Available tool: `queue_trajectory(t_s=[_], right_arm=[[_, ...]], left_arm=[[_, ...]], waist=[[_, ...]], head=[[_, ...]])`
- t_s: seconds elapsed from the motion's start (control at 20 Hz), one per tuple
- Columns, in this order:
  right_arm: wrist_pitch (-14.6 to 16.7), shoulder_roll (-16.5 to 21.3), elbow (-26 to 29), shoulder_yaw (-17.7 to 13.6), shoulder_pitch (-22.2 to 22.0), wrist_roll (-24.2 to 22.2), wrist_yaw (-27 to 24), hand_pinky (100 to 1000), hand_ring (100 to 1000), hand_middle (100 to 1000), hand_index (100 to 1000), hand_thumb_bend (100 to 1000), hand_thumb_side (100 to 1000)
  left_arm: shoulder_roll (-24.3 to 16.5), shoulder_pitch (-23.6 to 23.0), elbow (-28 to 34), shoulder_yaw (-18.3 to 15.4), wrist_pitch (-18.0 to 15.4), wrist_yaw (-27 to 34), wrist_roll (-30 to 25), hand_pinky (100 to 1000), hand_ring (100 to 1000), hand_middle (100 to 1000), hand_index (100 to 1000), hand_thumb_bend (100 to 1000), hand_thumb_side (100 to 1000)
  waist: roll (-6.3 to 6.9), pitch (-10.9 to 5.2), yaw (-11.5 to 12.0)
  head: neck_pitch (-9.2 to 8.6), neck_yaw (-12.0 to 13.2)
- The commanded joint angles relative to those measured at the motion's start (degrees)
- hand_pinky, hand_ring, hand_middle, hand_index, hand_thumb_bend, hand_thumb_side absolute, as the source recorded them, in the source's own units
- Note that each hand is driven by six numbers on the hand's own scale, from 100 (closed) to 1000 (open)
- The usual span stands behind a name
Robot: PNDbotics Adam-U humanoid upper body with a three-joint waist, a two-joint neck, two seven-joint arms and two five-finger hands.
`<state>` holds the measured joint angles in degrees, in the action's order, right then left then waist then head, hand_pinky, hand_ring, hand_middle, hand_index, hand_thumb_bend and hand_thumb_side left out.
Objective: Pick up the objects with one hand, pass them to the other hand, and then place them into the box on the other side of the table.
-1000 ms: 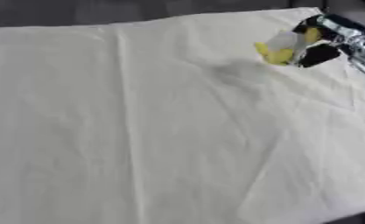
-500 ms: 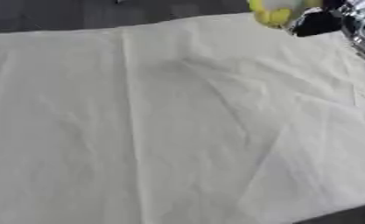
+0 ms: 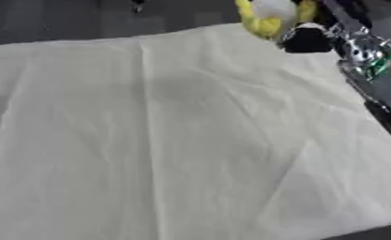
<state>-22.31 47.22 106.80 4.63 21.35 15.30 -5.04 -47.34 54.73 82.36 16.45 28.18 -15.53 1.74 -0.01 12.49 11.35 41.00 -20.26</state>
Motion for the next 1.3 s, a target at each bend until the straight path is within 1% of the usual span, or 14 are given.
queue_trajectory(t_s=[0.05, 0.25, 0.35, 0.4, 0.45, 0.55, 0.65, 0.7, 0.8, 0.85, 0.95, 1.05, 1.15, 1.3], right_arm=[[-0.26, -1.27, -1.02, 1.81, 1.88, 1.06, 2.42, 680, 522, 281, 468, 219, 100], [0.34, -3.77, -2.48, 4.96, 4.28, 2.12, 4.00, 676, 519, 283, 470, 208, 100], [0.61, -4.66, -2.60, 6.35, 5.33, 2.44, 5.31, 677, 526, 285, 471, 212, 100], [0.60, -4.98, -2.67, 6.90, 5.68, 2.64, 6.03, 676, 530, 284, 471, 215, 100], [0.40, -5.50, -2.83, 7.38, 6.05, 2.94, 6.67, 676, 531, 284, 471, 216, 100], [-0.08, -6.43, -3.13, 8.42, 6.83, 3.49, 7.98, 678, 532, 285, 471, 221, 100], [-0.25, -6.89, -3.15, 9.33, 7.47, 3.63, 9.23, 681, 535, 287, 474, 226, 100], [-0.24, -7.04, -3.12, 9.68, 7.69, 3.59, 9.84, 681, 535, 287, 474, 226, 100], [-0.26, -7.20, -3.13, 9.94, 7.85, 3.48, 10.55, 681, 535, 287, 474, 226, 100], [-0.23, -7.23, -3.07, 10.03, 7.94, 3.46, 10.75, 690, 547, 289, 476, 235, 100], [0.27, -7.23, -2.43, 11.08, 9.05, 3.86, 11.91, 698, 550, 292, 478, 244, 100], [0.86, -7.39, -1.90, 12.33, 9.75, 4.06, 13.71, 705, 553, 295, 482, 250, 100], [1.59, -7.56, -1.24, 13.21, 10.07, 3.90, 15.63, 709, 554, 296, 483, 254, 100], [2.19, -8.05, -0.58, 14.42, 10.46, 2.68, 18.30, 713, 555, 300, 488, 263, 100]], left_arm=[[0.07, 2.70, 0.00, 0.84, -0.84, -0.53, -2.13, 792, 715, 705, 774, 287, 351], [2.95, 6.37, 0.18, 4.06, -1.99, -2.31, -7.15, 800, 730, 720, 790, 365, 383], [4.57, 8.18, -0.14, 5.78, -2.34, -3.49, -10.61, 796, 734, 723, 798, 422, 461], [5.25, 8.93, -0.46, 6.41, -2.52, -3.91, -12.20, 784, 722, 706, 793, 471, 509], [5.99, 9.66, -0.79, 7.03, -2.73, -4.21, -13.44, 780, 720, 702, 791, 492, 532], [7.46, 11.05, -1.69, 8.76, -2.83, -4.76, -15.97, 785, 730, 711, 795, 512, 555], [8.67, 12.08, -2.39, 10.69, -2.58, -5.14, -18.91, 798, 748, 727, 806, 541, 608], [9.07, 12.46, -2.53, 11.46, -2.40, -5.34, -20.34, 798, 748, 727, 806, 541, 608], [9.38, 12.81, -2.48, 11.91, -2.13, -5.79, -21.94, 798, 748, 727, 806, 541, 608], [9.49, 12.82, -2.47, 12.00, -2.04, -5.93, -22.37, 812, 769, 747, 829, 582, 658], [11.05, 12.77, -3.73, 13.69, -1.17, -5.63, -23.69, 812, 778, 756, 838, 616, 678], [12.73, 13.65, -4.71, 16.58, 0.57, -5.29, -25.54, 813, 784, 764, 847, 646, 700], [13.84, 14.50, -4.73, 18.82, 2.47, -5.20, -27.43, 813, 785, 769, 855, 645, 704], [15.19, 15.11, -3.53, 20.25, 5.28, -5.07, -28.52, 814, 783, 770, 859, 638, 704]], waist=[[0.92, -2.24, 0.12], [0.96, -2.72, 0.71], [0.97, -2.85, 0.97], [0.96, -2.89, 1.07], [0.96, -2.91, 1.18], [1.04, -2.85, 1.47], [1.11, -2.74, 1.75], [1.13, -2.70, 1.85], [1.13, -2.67, 1.93], [1.14, -2.64, 1.95], [1.15, -2.43, 2.07], [1.07, -2.34, 2.38], [0.99, -2.30, 2.61], [0.93, -2.15, 2.82]], head=[[0.31, 0.66], [0.22, 0.89], [0.27, 1.14], [0.36, 1.21], [0.55, 1.26], [0.99, 1.38], [1.44, 1.34], [1.55, 1.27], [1.63, 1.21], [1.67, 1.18], [1.70, 0.89], [1.60, 0.48], [1.48, 0.25], [1.19, 0.09]])
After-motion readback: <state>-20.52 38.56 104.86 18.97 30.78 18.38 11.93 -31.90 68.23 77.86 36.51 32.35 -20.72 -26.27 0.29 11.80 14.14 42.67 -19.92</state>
